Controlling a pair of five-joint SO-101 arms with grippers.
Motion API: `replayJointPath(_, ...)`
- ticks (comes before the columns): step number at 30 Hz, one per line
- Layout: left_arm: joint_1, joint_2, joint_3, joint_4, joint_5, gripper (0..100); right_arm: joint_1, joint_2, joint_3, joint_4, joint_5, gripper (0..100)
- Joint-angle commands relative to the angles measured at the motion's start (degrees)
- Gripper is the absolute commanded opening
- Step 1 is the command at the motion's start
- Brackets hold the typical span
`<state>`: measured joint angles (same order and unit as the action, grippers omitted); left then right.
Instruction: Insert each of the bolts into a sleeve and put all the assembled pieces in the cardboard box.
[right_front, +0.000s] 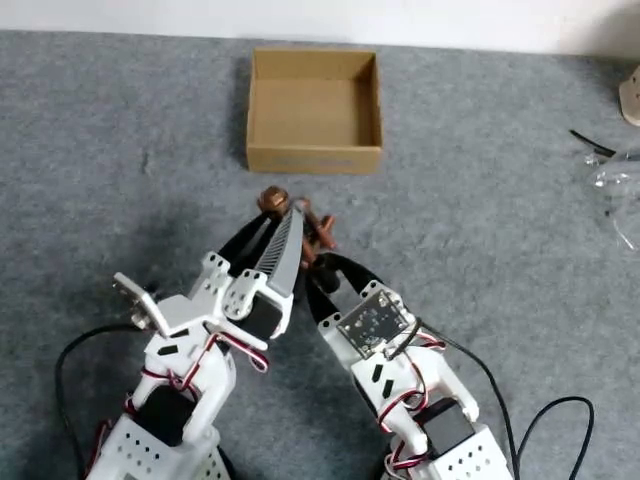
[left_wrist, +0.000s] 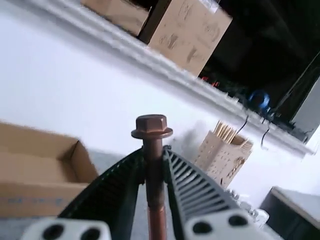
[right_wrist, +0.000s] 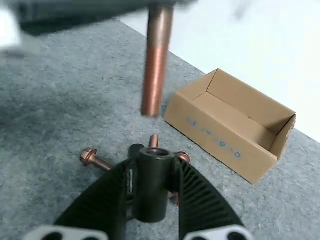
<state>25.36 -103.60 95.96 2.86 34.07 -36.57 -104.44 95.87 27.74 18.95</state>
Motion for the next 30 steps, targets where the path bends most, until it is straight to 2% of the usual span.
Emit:
replayJointPath(1, 0.92, -0.57, 1.19, 4.04, 0.00, 1, -0.75, -0.92, 5.76, -0.31, 0.79, 0.3)
replayJointPath(7, 1.01, -0.57, 1.19, 8.35, 0.18, 1, -0.75, -0.92, 5.41, -0.31, 0.53, 0.3)
replayJointPath(30, 0.31, -0.57, 1.19, 8.44, 0.35, 1, -2.86, -0.92, 4.26, 2.68, 0.35, 0.3)
